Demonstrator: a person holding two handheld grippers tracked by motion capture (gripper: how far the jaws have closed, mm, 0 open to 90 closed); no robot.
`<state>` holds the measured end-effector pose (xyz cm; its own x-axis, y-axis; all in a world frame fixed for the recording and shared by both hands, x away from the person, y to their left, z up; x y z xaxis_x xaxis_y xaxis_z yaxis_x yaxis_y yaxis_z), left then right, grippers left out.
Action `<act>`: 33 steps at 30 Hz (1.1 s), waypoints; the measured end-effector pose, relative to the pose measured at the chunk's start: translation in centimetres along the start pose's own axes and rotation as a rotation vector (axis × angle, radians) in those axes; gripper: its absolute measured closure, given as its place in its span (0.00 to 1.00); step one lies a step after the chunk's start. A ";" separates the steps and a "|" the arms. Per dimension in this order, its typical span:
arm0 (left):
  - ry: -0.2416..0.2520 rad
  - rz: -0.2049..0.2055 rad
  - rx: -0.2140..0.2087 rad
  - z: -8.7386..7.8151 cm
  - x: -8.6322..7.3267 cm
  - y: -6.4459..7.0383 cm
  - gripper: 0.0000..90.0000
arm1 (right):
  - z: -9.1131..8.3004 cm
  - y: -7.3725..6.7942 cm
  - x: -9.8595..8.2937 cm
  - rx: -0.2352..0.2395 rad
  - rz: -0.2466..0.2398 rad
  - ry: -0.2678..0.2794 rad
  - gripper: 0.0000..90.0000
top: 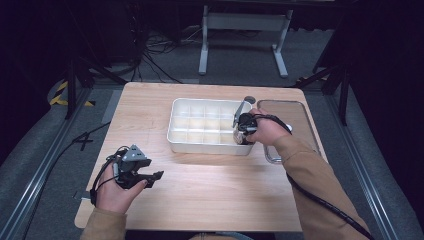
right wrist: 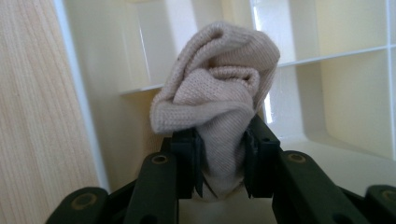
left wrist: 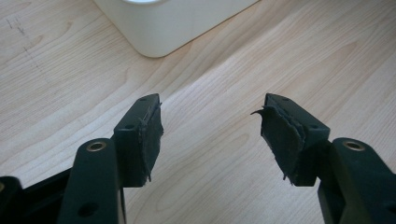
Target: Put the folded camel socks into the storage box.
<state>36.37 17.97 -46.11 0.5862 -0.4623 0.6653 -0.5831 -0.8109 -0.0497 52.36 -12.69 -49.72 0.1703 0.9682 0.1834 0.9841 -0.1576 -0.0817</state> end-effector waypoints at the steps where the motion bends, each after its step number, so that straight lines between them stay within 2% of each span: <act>1: -0.001 0.001 -0.001 0.0 0.0 0.0 0.43 | 0.1 0.0 0.0 0.001 0.000 -0.009 0.77; 15: -0.001 -0.003 -0.005 -0.1 -0.1 0.2 0.43 | 1.5 0.3 0.0 0.028 0.082 -0.089 0.78; 23: 0.001 -0.002 -0.006 -0.2 -0.1 0.1 0.43 | 1.4 0.4 -0.1 0.035 0.113 -0.080 0.77; 26: -0.005 0.008 -0.003 -0.2 -0.1 -0.1 0.43 | 1.2 0.2 -0.2 0.047 0.127 -0.037 0.73; 28: -0.003 -0.003 -0.005 -0.1 -0.1 0.0 0.43 | 0.9 0.1 -0.3 0.053 0.130 -0.030 0.71; 32: -0.001 0.001 -0.005 0.0 0.0 0.0 0.43 | 0.4 -0.1 -0.3 0.054 0.134 -0.012 0.66; 33: -0.007 0.002 -0.009 0.0 0.0 0.1 0.43 | -0.1 -0.2 -0.3 0.042 0.128 -0.002 0.61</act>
<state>36.26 17.89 -46.14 0.5891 -0.4661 0.6601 -0.5893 -0.8067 -0.0437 52.16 -12.99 -49.62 0.2944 0.9410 0.1671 0.9513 -0.2717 -0.1456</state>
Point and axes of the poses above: each handheld gripper's, and its own axes: z roughly forward along the jaws, x roughly out of its top, y roughly to its right, the point moved 9 cm from there along z, roughly forward along the jaws, and after that the axes turned 9 degrees about x, right-handed, at the moved point
